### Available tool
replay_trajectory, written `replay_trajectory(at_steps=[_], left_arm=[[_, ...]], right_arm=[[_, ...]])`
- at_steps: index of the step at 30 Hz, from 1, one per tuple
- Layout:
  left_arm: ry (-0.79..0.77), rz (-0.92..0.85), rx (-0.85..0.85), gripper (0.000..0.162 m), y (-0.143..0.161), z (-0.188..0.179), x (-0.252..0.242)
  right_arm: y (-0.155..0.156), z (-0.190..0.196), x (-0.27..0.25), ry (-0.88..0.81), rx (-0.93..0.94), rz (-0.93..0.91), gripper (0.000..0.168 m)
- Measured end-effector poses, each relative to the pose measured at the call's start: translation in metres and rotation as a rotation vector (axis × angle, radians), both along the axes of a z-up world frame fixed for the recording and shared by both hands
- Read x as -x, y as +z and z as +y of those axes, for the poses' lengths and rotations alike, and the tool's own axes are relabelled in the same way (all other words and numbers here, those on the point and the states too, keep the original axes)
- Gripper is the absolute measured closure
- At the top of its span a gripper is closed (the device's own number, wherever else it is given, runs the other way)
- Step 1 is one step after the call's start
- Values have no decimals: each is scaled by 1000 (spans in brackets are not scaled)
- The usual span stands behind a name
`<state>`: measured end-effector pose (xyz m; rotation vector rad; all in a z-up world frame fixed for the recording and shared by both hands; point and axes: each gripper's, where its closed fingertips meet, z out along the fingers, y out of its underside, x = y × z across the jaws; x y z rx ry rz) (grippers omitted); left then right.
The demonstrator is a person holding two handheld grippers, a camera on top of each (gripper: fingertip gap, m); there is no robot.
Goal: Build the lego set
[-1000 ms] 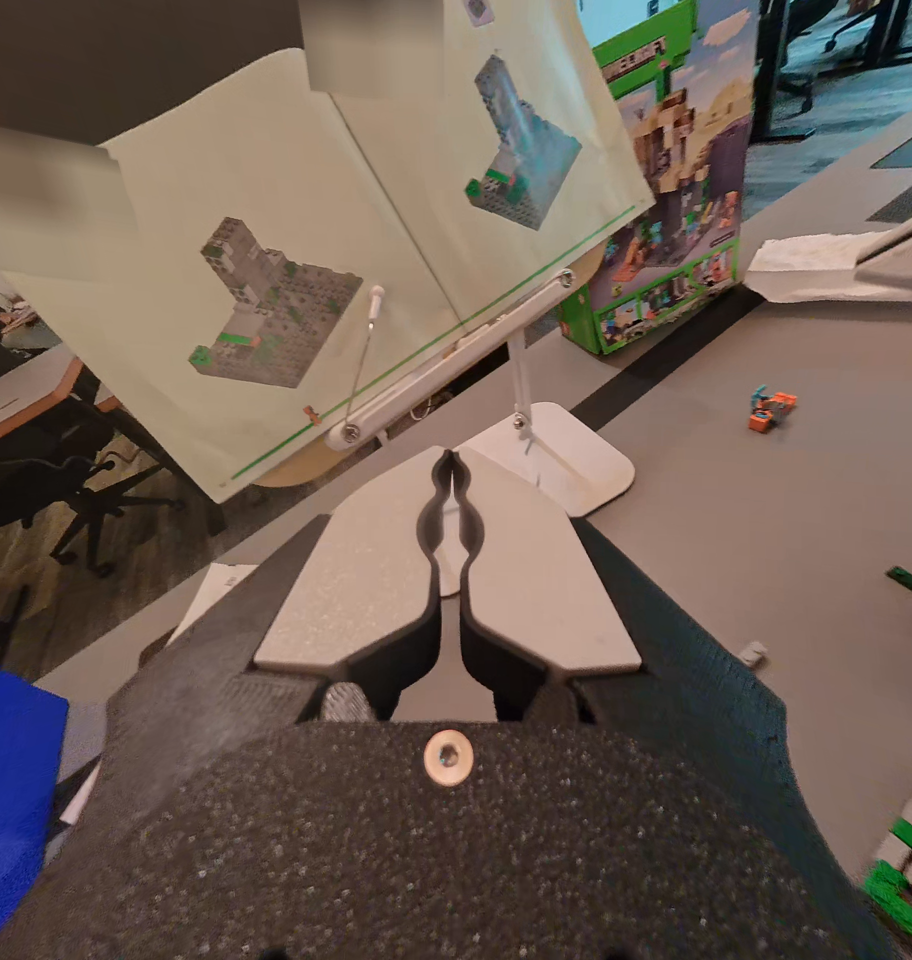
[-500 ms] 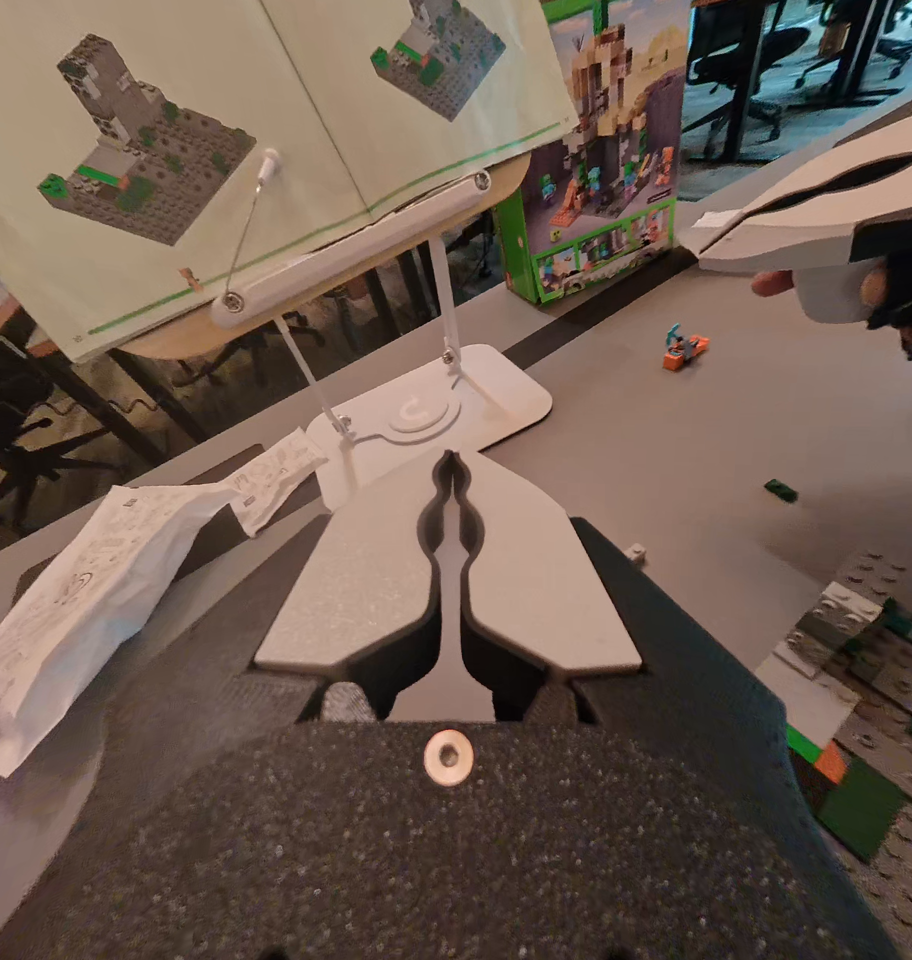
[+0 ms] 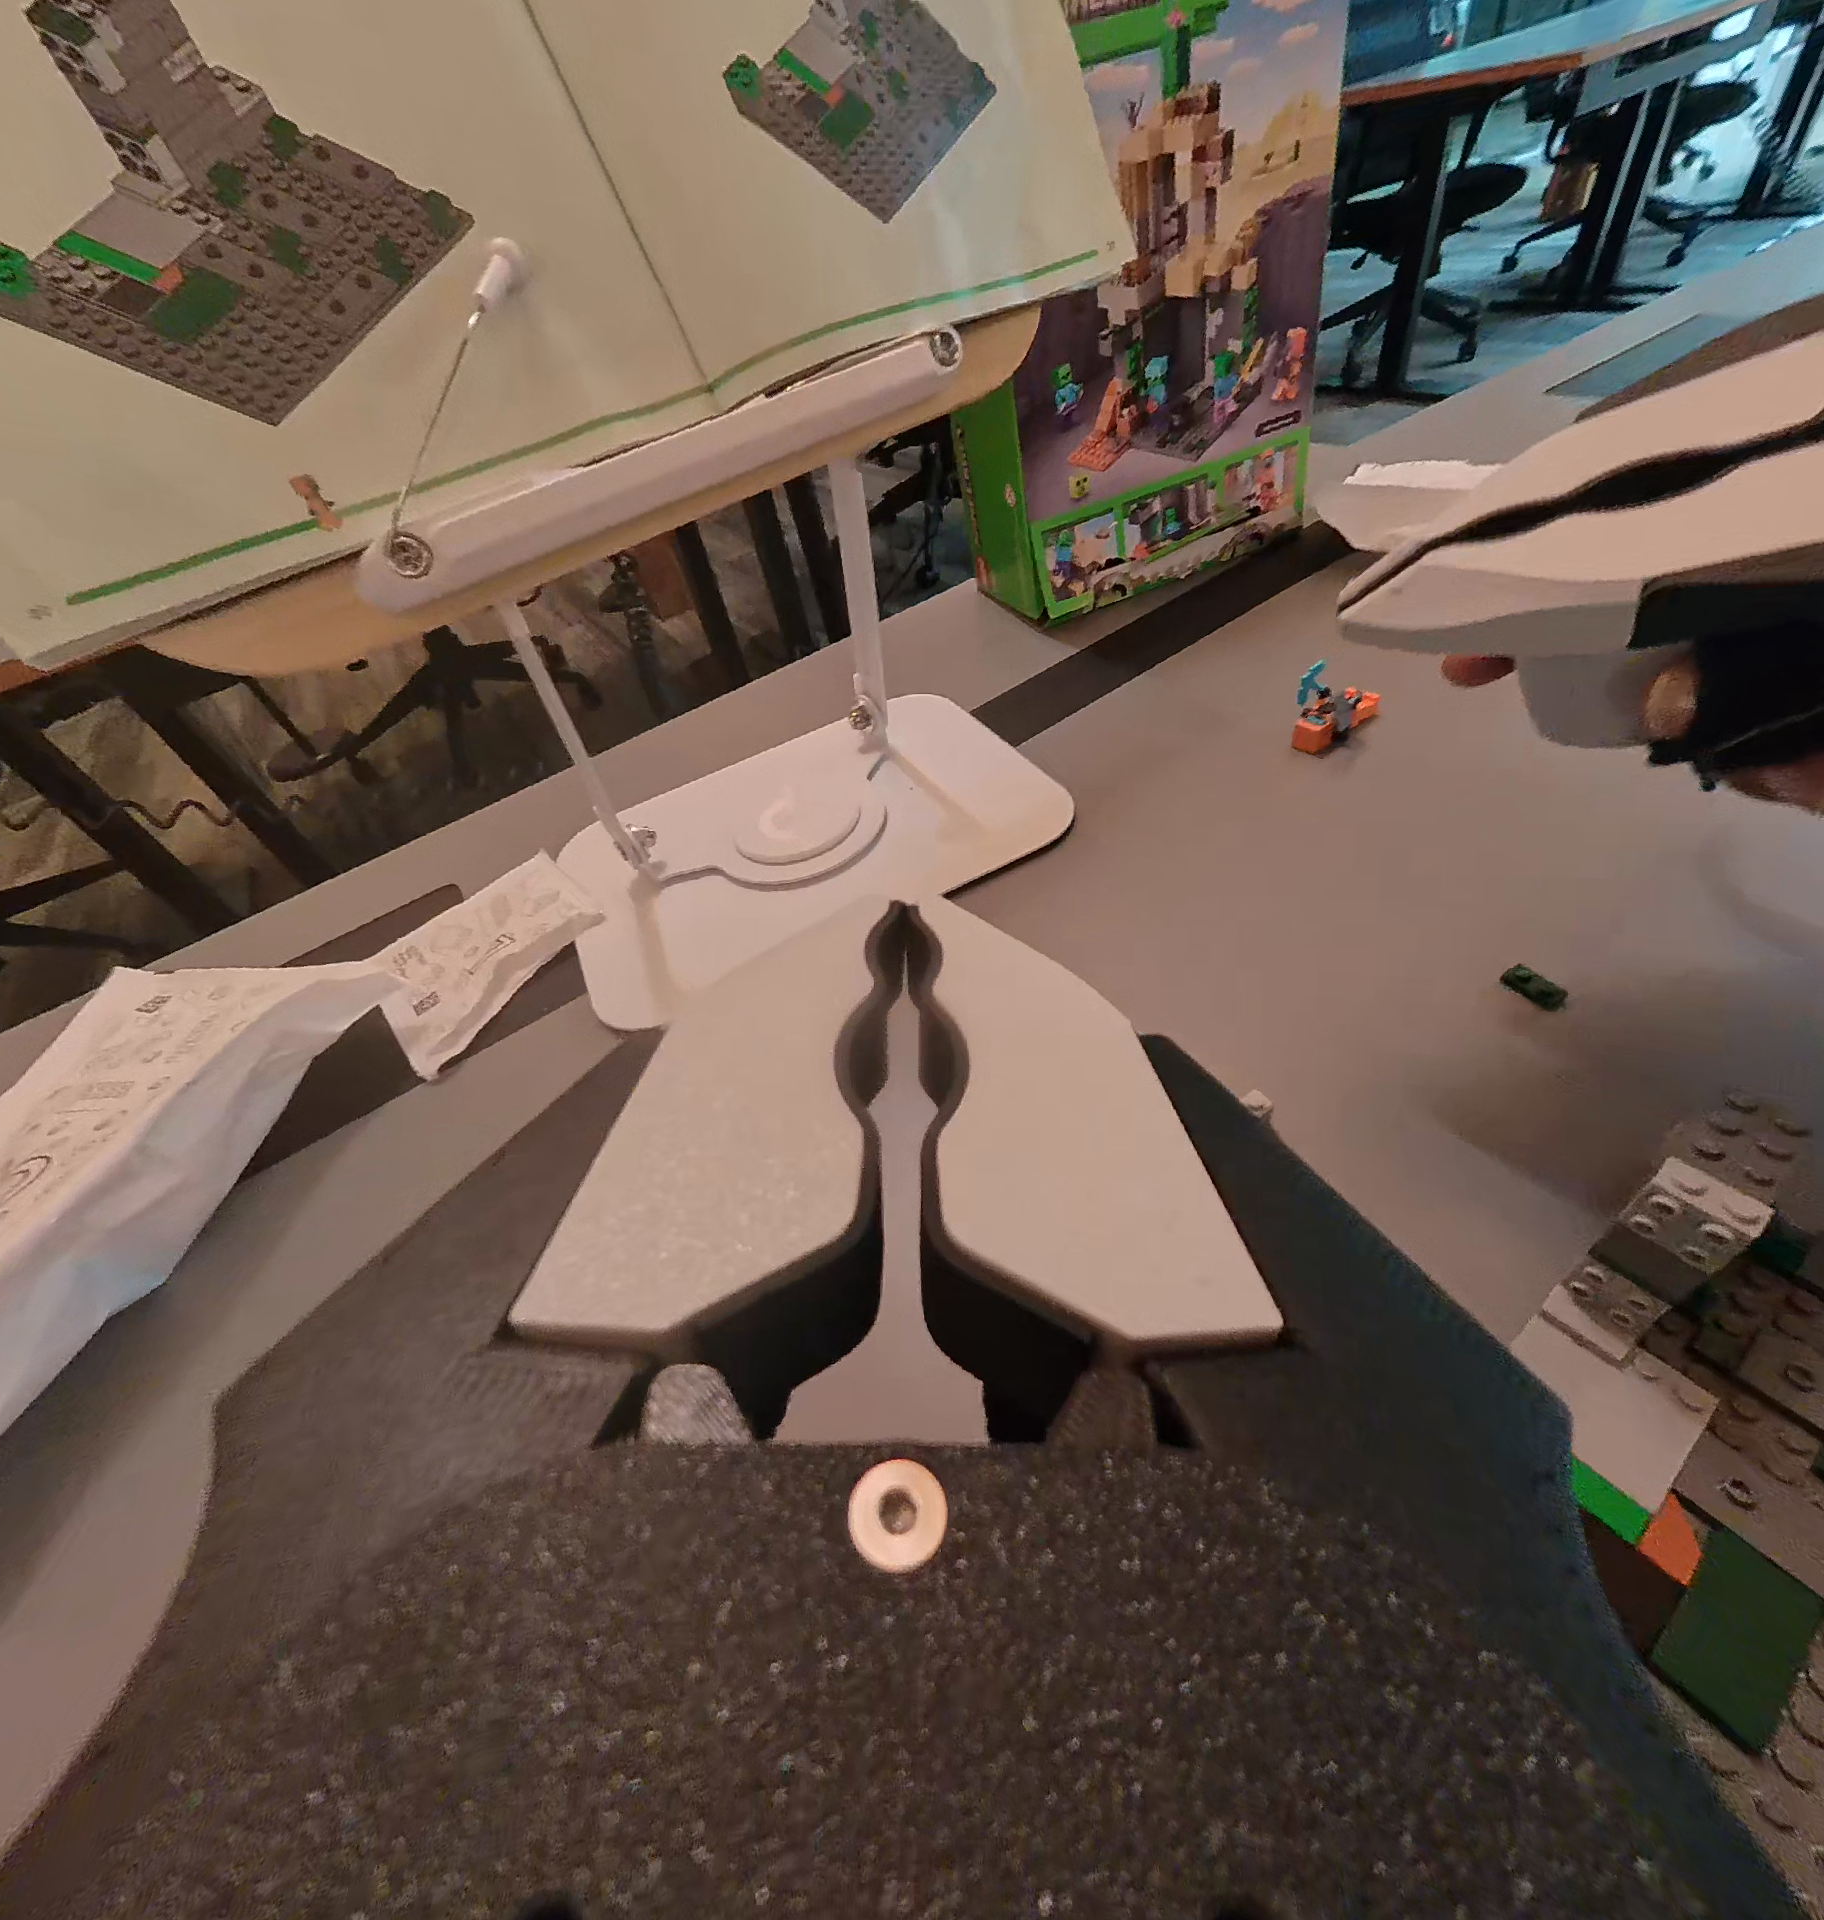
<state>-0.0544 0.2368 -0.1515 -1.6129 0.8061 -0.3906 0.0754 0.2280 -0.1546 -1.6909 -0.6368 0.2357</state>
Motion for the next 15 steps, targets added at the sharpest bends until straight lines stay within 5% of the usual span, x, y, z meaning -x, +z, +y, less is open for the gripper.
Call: replay_trajectory(at_steps=[15], left_arm=[[-33, -9, -80, 162, 23, -19, -8]], right_arm=[[38, -29, 0, -94, -5, 116, 168]])
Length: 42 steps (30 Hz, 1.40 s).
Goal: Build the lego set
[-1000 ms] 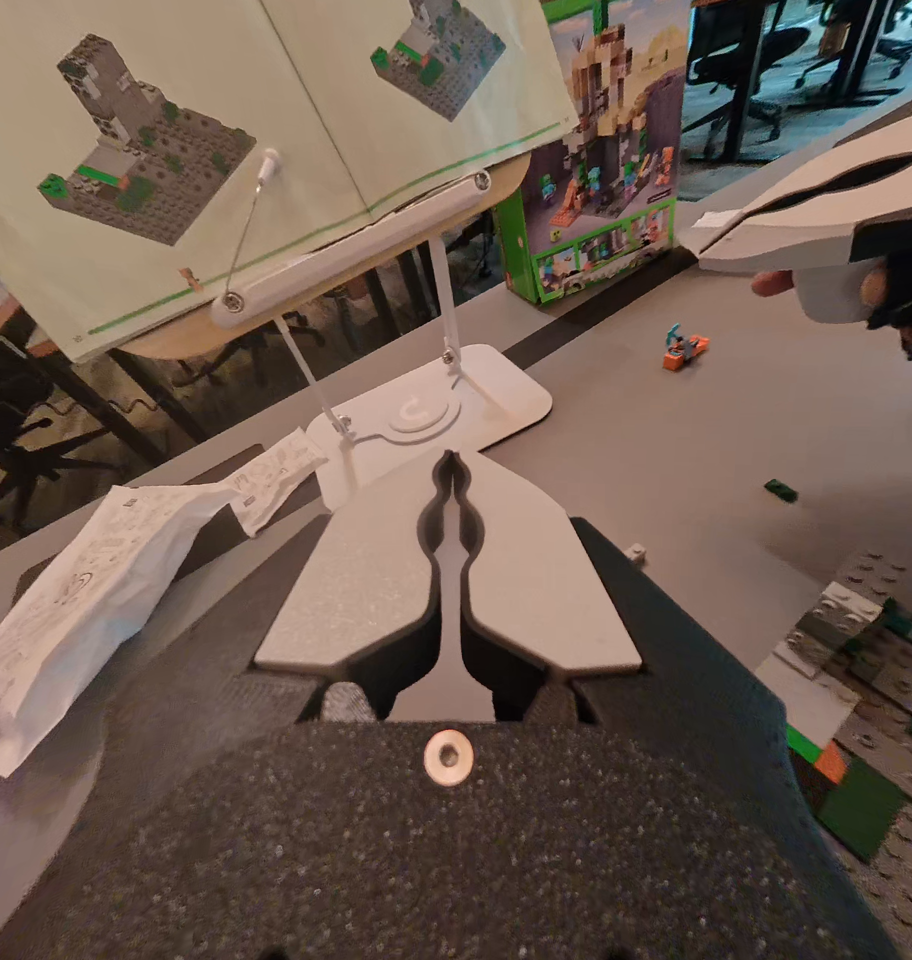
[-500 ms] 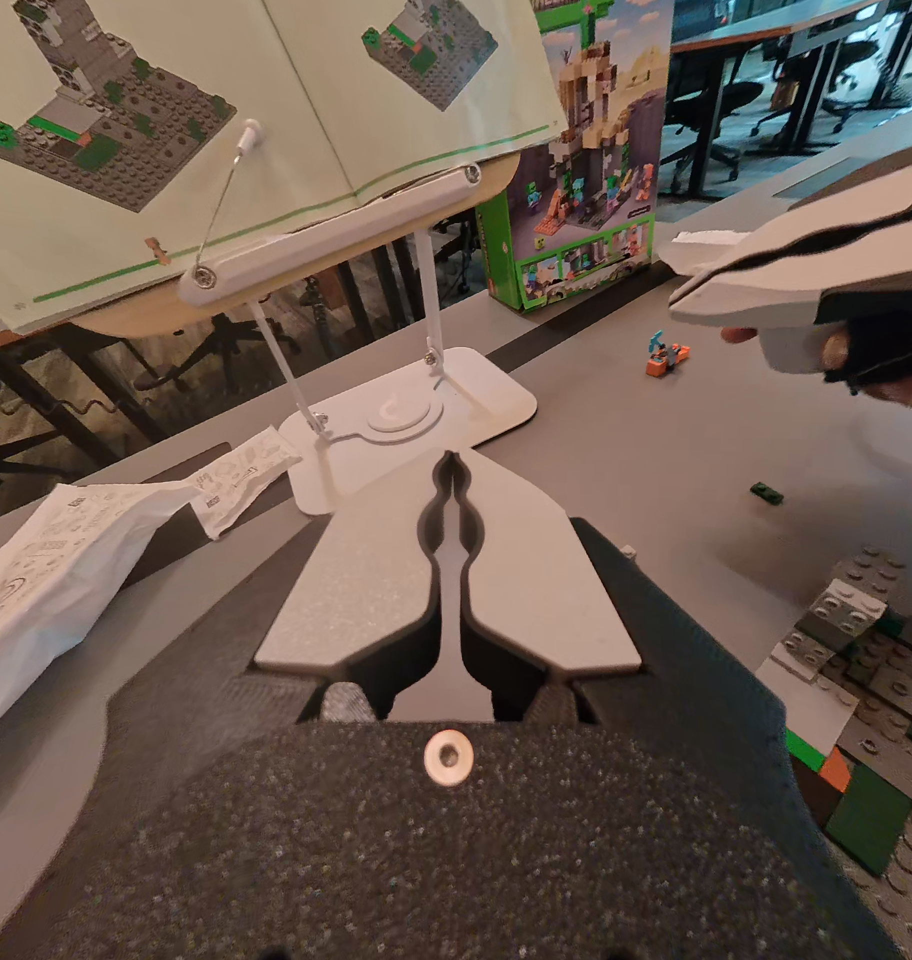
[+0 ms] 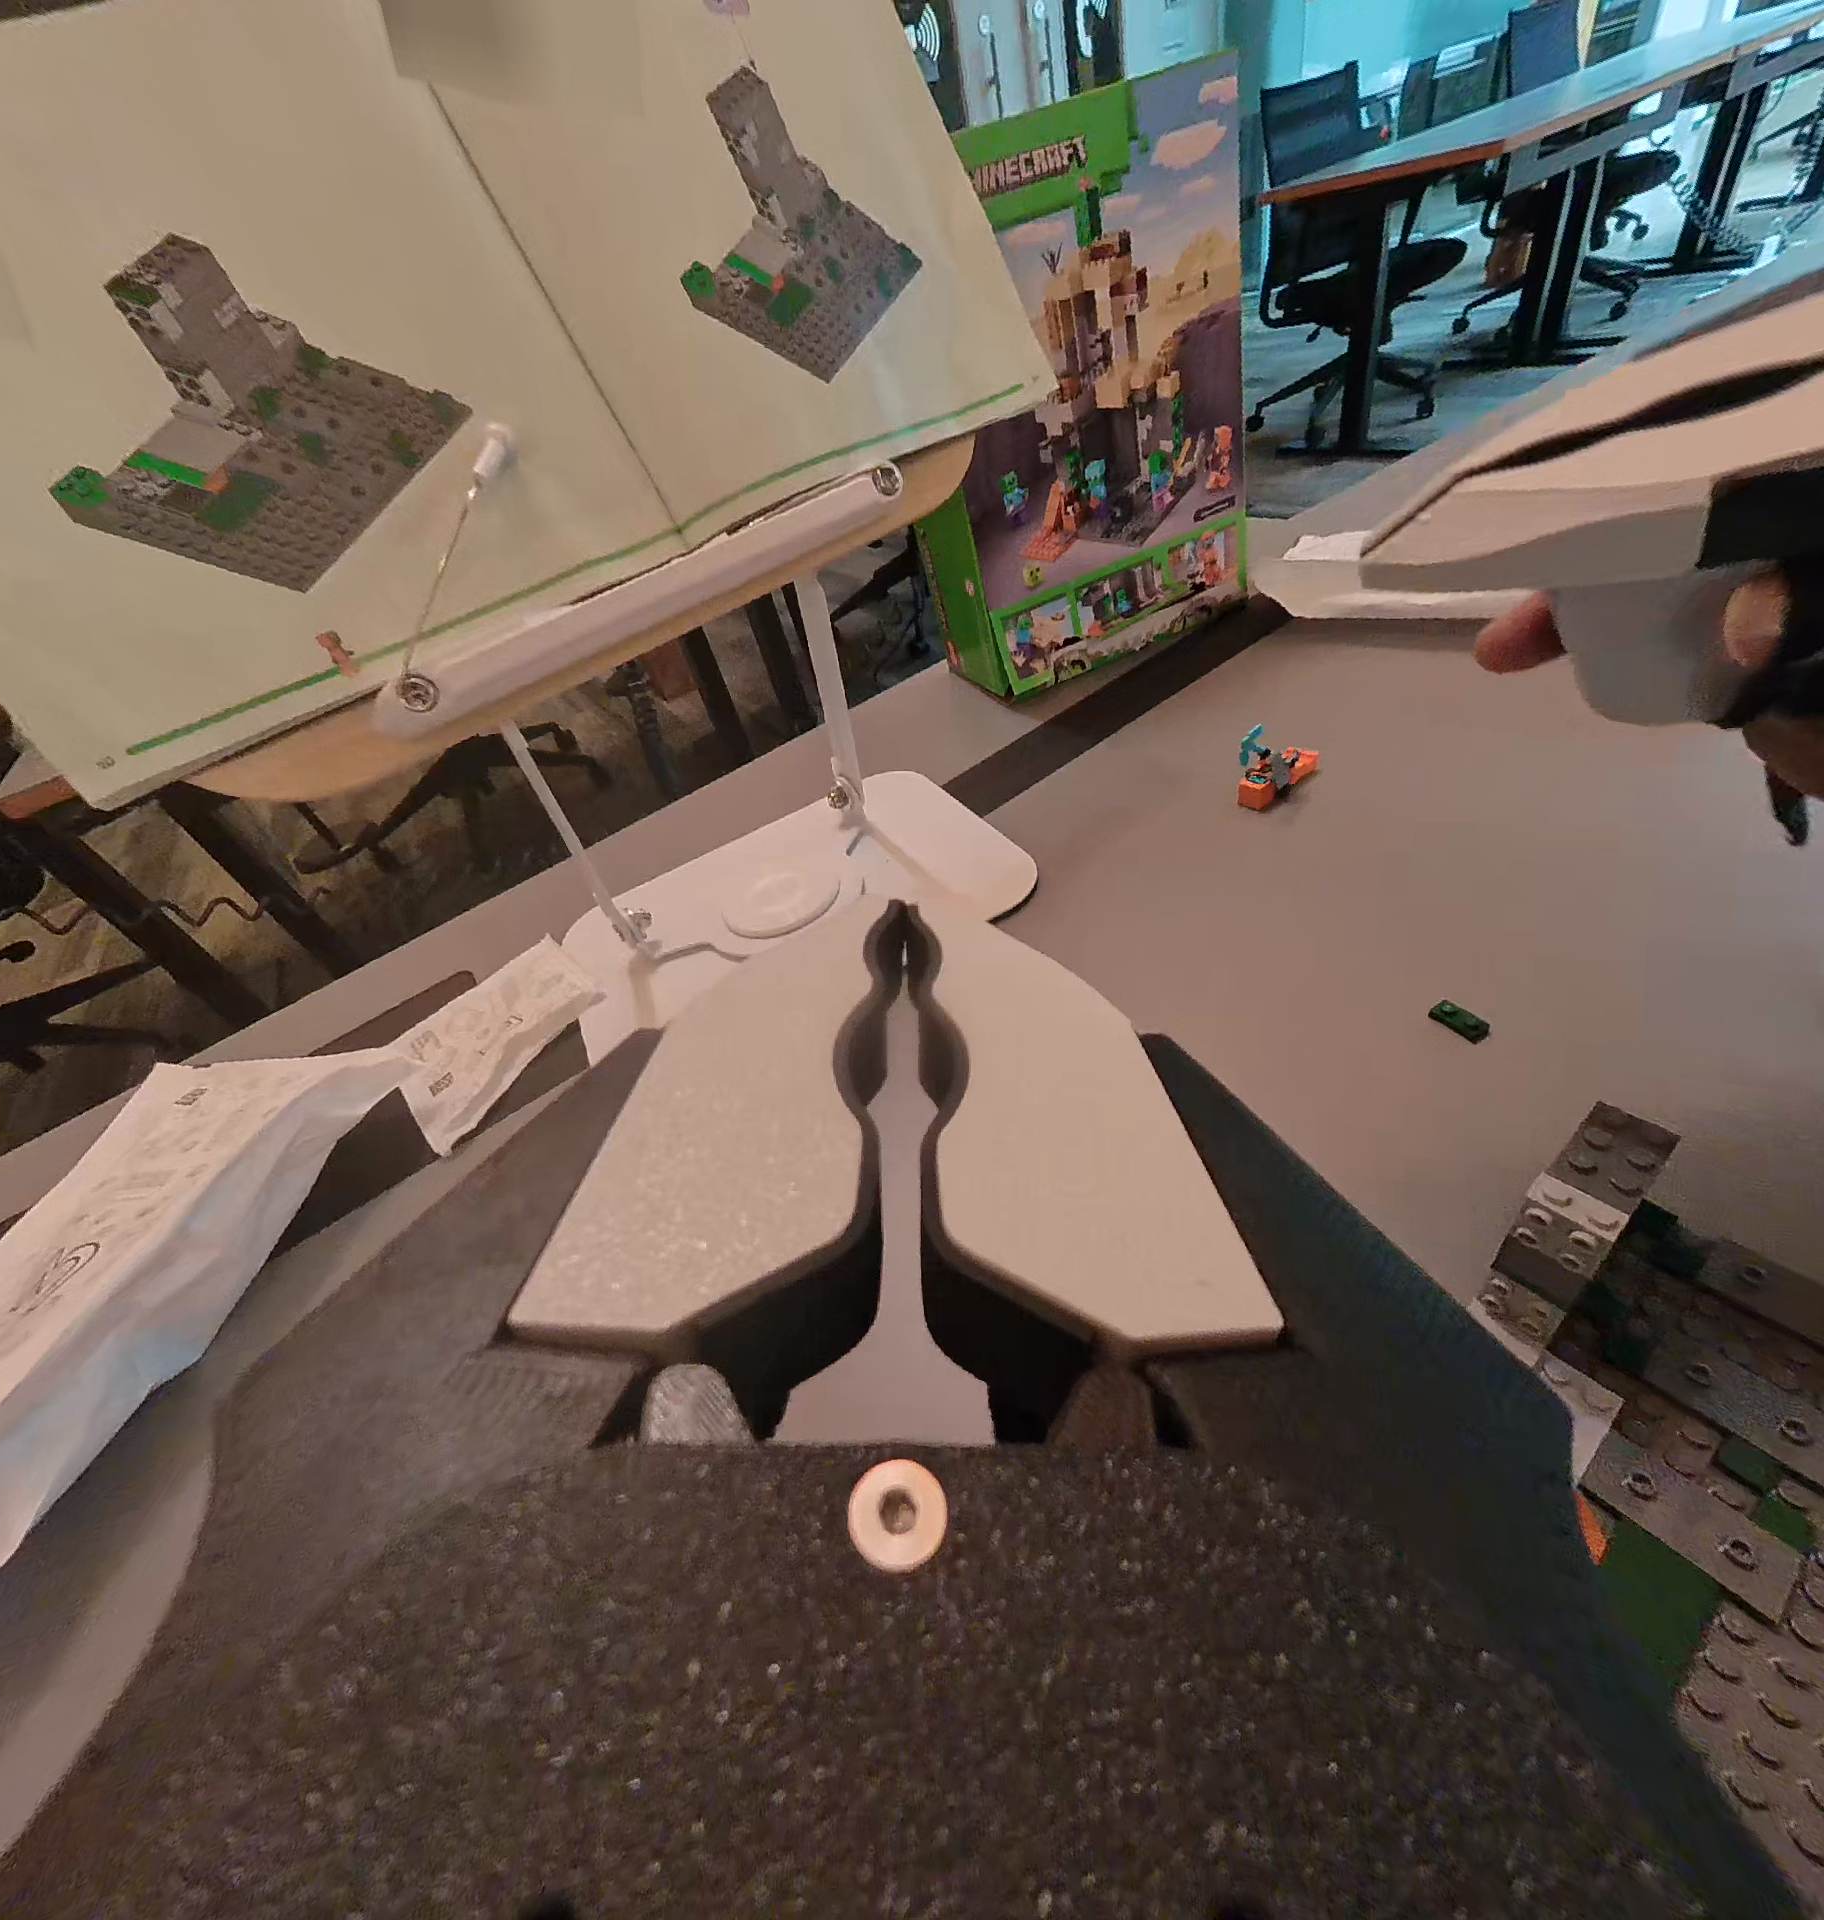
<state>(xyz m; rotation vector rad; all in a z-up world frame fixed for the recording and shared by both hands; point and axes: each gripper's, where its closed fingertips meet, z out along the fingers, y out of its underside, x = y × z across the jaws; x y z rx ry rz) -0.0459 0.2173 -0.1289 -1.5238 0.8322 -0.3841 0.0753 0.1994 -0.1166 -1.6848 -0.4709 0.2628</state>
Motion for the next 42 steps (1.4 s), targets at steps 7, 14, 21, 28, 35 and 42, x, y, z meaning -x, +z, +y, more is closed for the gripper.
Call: replay_trajectory(at_steps=[7, 14, 21, 28, 35, 42], left_arm=[[-5, 13, 64, 156, -5, -11, 5], [-29, 23, 212, 155, -43, -34, 20], [-32, 7, 240, 156, -59, -46, 25], [-10, 43, 153, 162, -51, -47, 28], [15, 90, 92, 162, -54, -44, 28], [29, 95, 74, 162, -55, -40, 29]], right_arm=[[-11, -26, 7, 56, 25, -51, 160], [-37, -55, -1, 151, 107, -65, 161], [-43, -60, -1, 167, 35, -97, 167], [-52, -48, -14, 108, 24, -90, 168], [-49, -49, -13, 89, 5, -81, 168], [-49, -47, -11, 81, -14, -91, 168]])
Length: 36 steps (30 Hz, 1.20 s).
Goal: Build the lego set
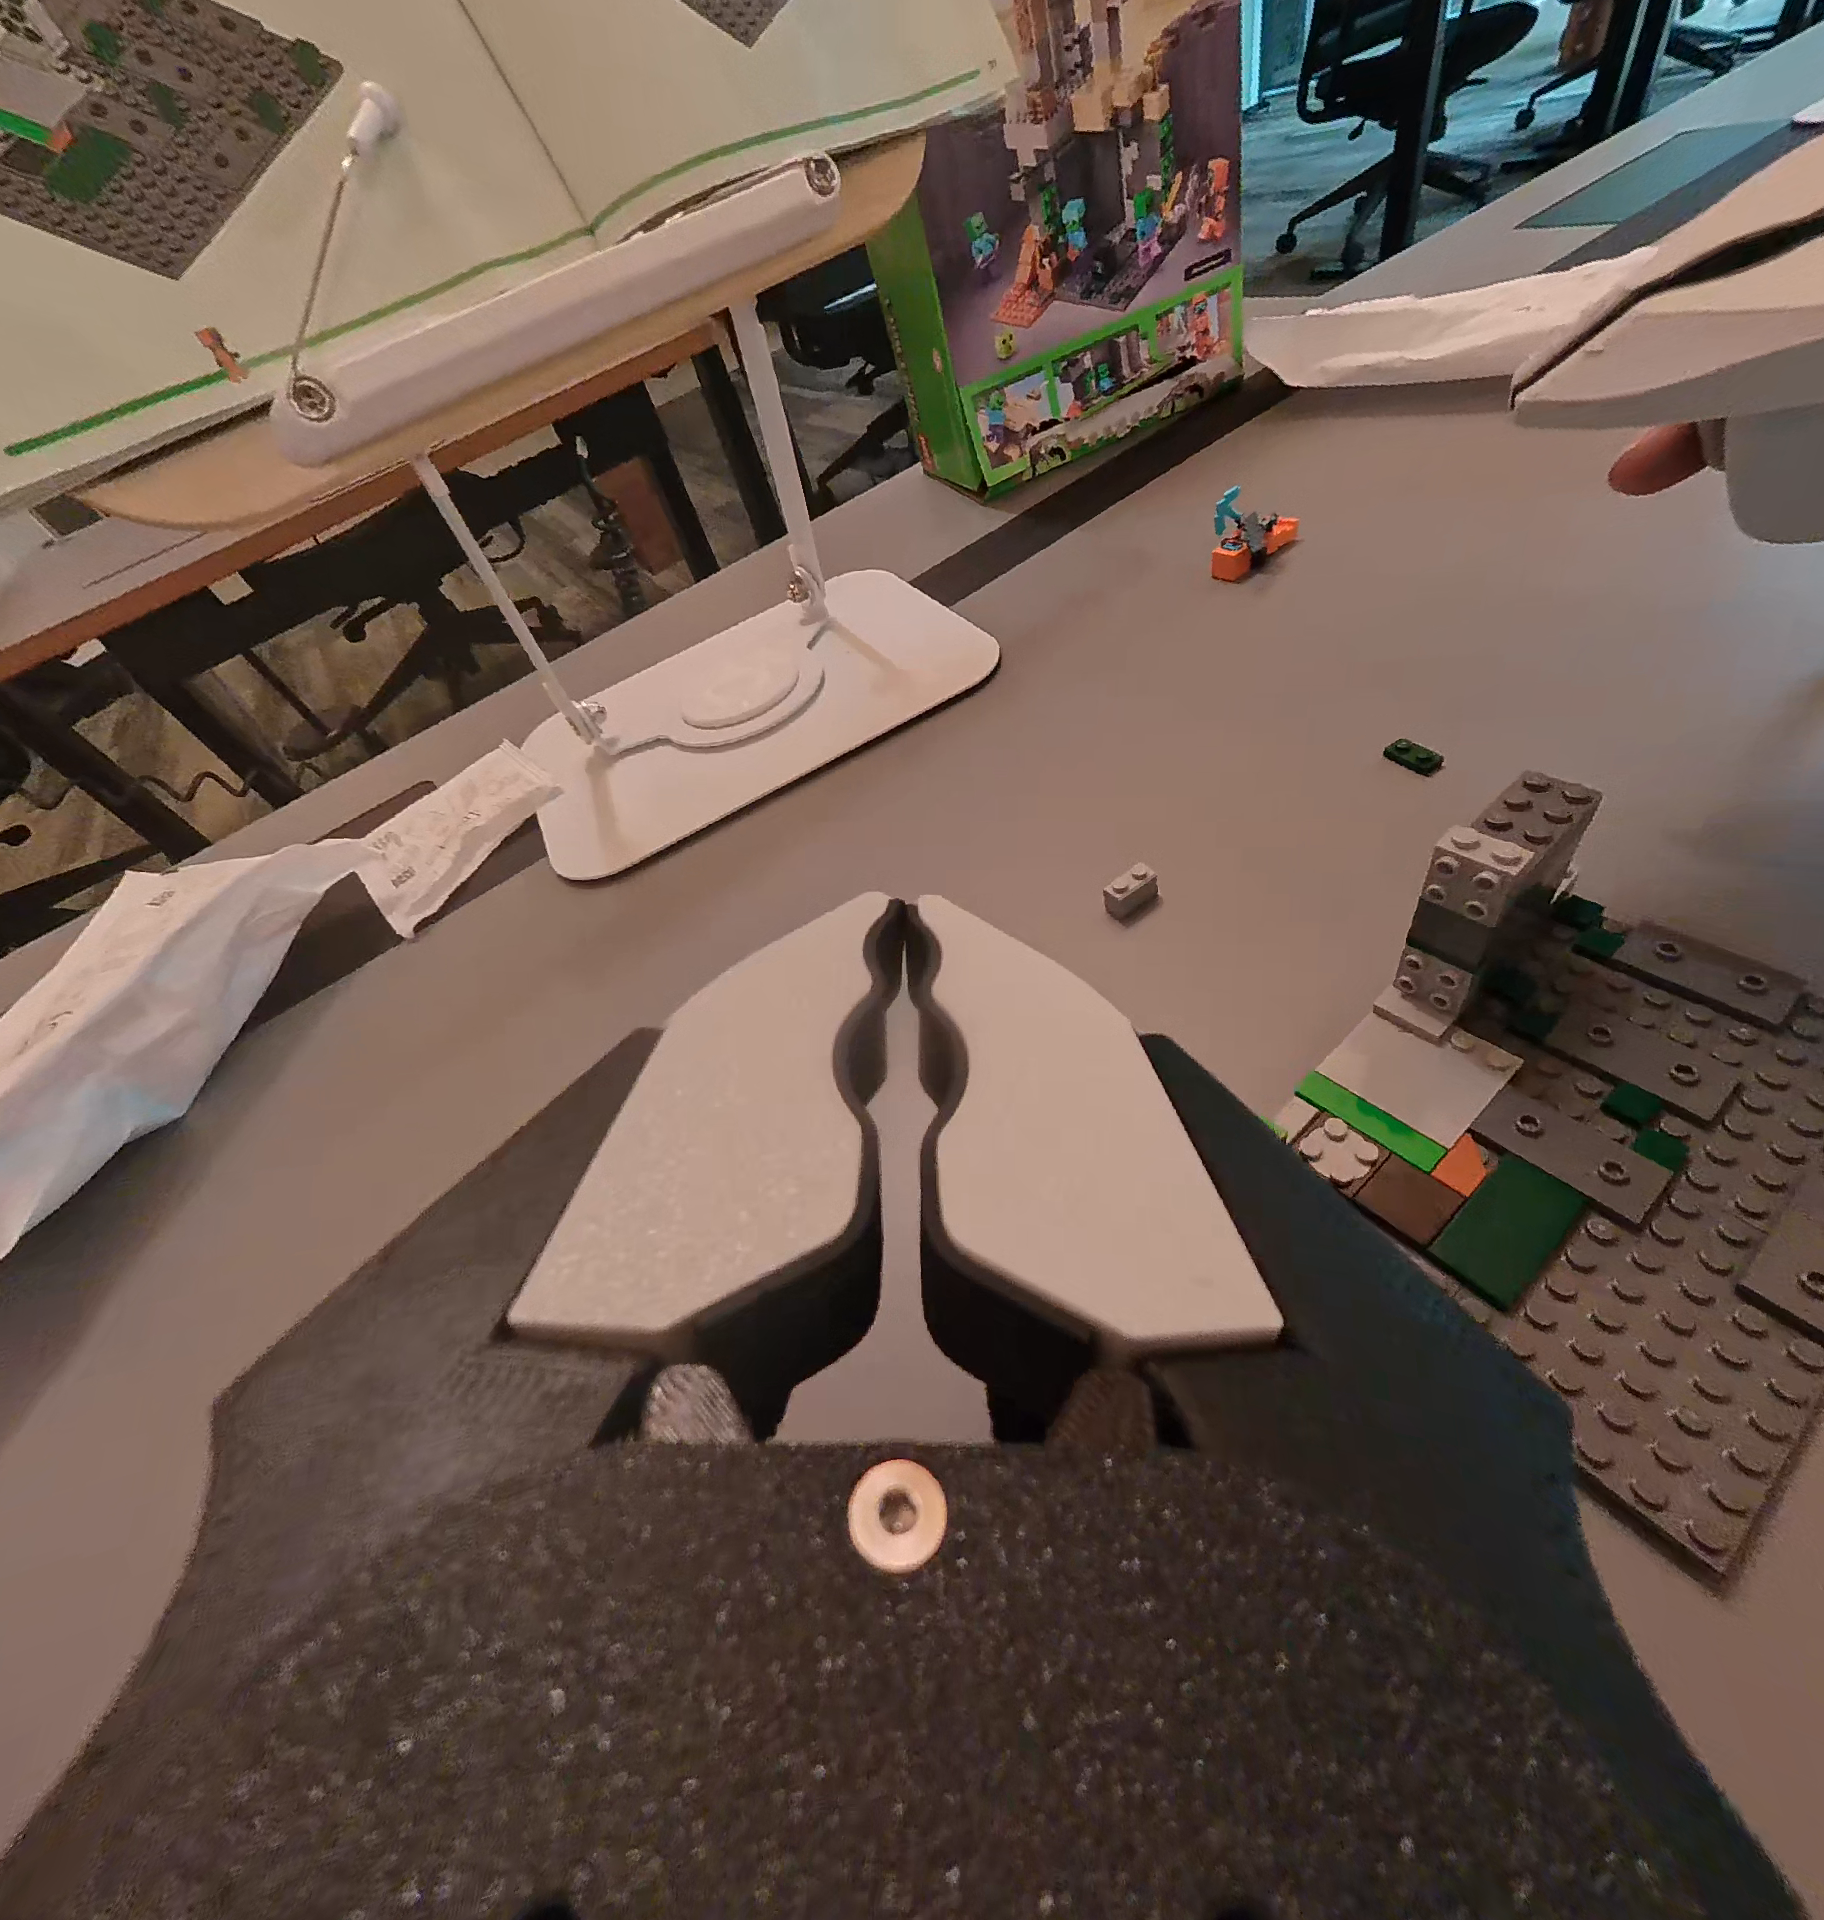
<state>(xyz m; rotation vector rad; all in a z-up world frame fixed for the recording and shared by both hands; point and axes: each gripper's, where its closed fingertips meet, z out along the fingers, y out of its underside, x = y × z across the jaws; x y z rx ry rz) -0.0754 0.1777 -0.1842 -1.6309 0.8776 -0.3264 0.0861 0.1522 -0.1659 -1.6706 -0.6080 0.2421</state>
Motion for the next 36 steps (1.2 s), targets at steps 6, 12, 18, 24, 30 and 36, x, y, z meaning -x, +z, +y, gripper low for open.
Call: replay_trajectory(at_steps=[6, 12, 18, 24, 30, 36], left_arm=[[45, -49, 0, 162, 10, 2, 4], [76, -79, -51, 162, 25, 2, 5], [80, -80, -52, 162, 23, 3, 6], [77, -53, -45, 162, 15, 6, 6], [81, -51, -45, 162, 14, 6, 6], [102, -74, -111, 162, 50, 21, 0]], right_arm=[[6, 5, -12, -82, -13, 41, 167], [14, 3, -15, -95, -35, 77, 167], [14, 2, -10, -79, -40, 61, 168], [13, 0, -6, -60, -40, 45, 167], [11, -1, -3, -46, -44, 28, 168], [11, -2, 2, -39, -48, 27, 168]])
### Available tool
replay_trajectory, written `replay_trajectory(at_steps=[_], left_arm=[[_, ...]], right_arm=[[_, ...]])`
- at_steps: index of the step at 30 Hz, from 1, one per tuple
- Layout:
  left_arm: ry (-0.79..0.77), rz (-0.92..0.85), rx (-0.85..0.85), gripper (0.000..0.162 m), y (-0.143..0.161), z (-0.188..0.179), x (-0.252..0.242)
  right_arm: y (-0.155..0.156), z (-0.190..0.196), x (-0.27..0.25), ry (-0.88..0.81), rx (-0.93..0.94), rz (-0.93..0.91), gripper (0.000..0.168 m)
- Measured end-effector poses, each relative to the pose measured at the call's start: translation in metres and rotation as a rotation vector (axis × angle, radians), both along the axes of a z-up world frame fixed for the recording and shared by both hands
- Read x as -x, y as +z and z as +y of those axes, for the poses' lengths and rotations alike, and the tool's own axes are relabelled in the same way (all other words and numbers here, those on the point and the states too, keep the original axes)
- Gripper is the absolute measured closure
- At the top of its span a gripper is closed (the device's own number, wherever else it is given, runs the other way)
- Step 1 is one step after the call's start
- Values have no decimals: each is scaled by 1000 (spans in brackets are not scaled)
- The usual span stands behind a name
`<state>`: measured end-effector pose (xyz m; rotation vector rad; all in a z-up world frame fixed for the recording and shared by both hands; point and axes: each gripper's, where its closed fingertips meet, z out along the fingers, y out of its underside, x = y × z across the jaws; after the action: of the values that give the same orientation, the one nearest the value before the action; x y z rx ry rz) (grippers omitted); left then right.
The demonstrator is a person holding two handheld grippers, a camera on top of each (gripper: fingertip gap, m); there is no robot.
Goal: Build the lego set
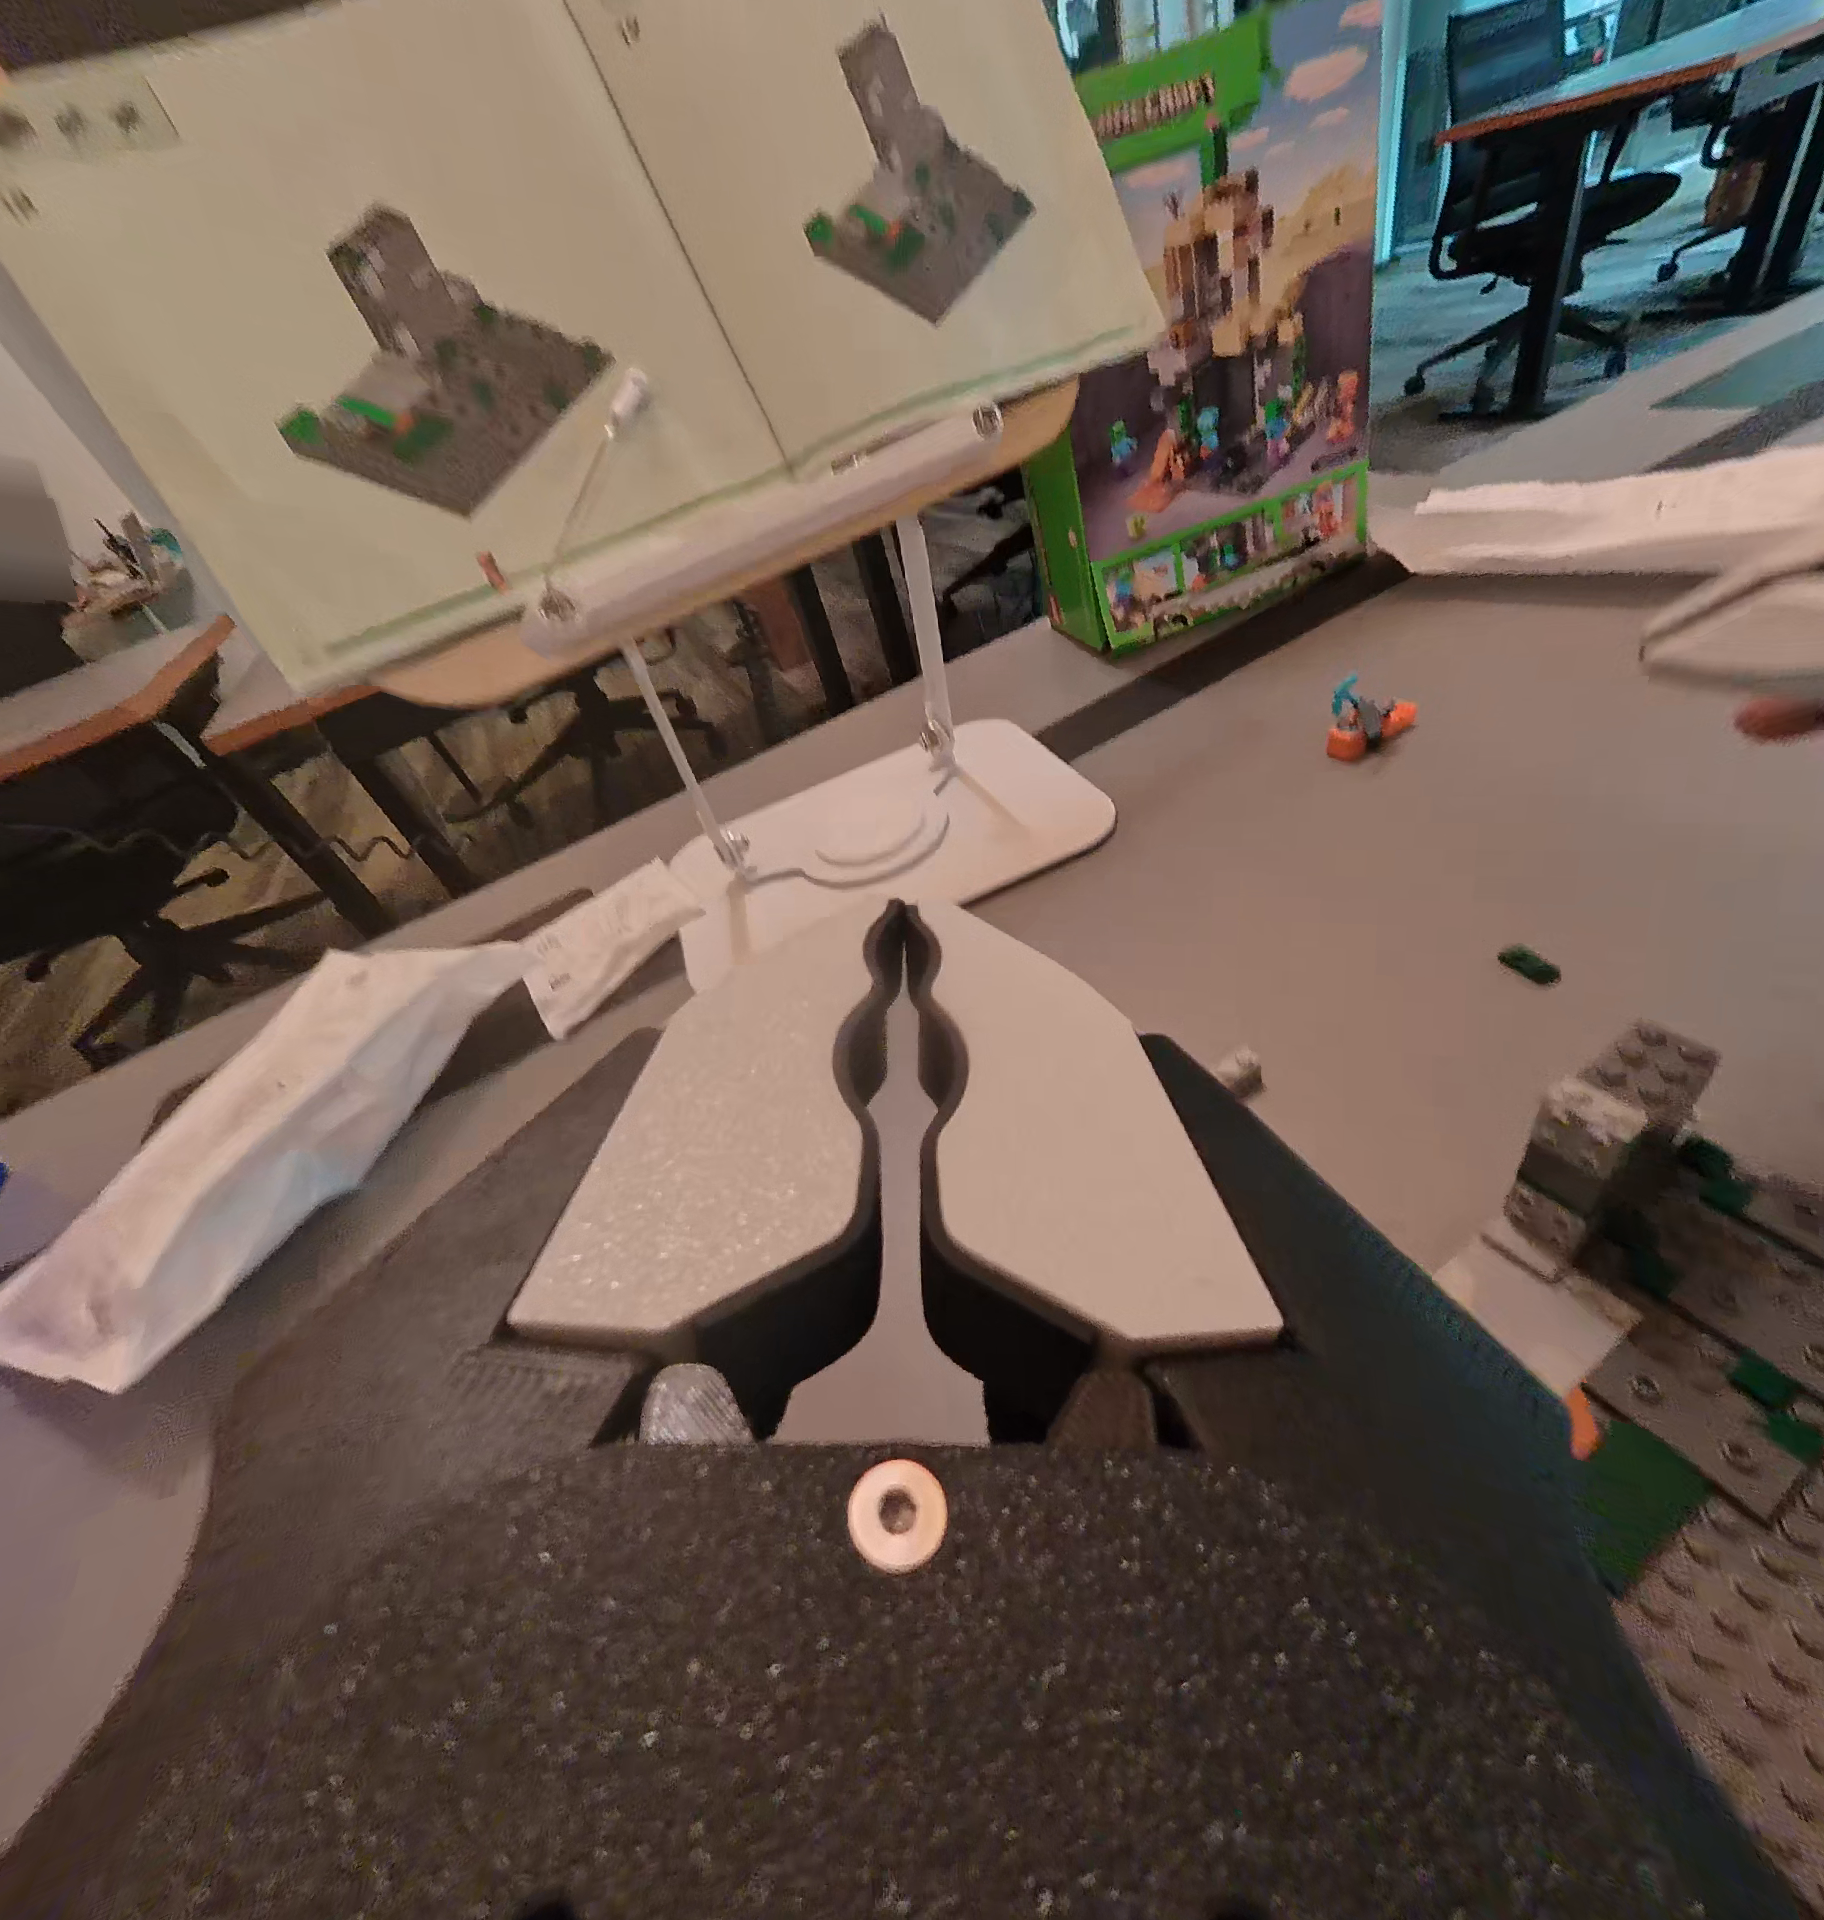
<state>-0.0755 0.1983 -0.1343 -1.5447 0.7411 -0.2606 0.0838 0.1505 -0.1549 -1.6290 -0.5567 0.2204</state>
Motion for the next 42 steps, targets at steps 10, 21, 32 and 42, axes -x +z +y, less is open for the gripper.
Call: replay_trajectory(at_steps=[10, 21, 32, 42], left_arm=[[82, -7, -38, 144, 66, 89, -15], [131, 53, -47, 151, 78, 128, -22], [34, 80, -26, 159, 50, 71, -17], [-43, 95, 95, 162, -15, 16, -16]], right_arm=[[-11, 1, 3, 9, 31, -26, 168], [-16, 1, 3, 24, 52, -46, 167], [-19, 1, 4, 26, 64, -51, 167], [-28, 2, 5, 33, 90, -61, 167]])
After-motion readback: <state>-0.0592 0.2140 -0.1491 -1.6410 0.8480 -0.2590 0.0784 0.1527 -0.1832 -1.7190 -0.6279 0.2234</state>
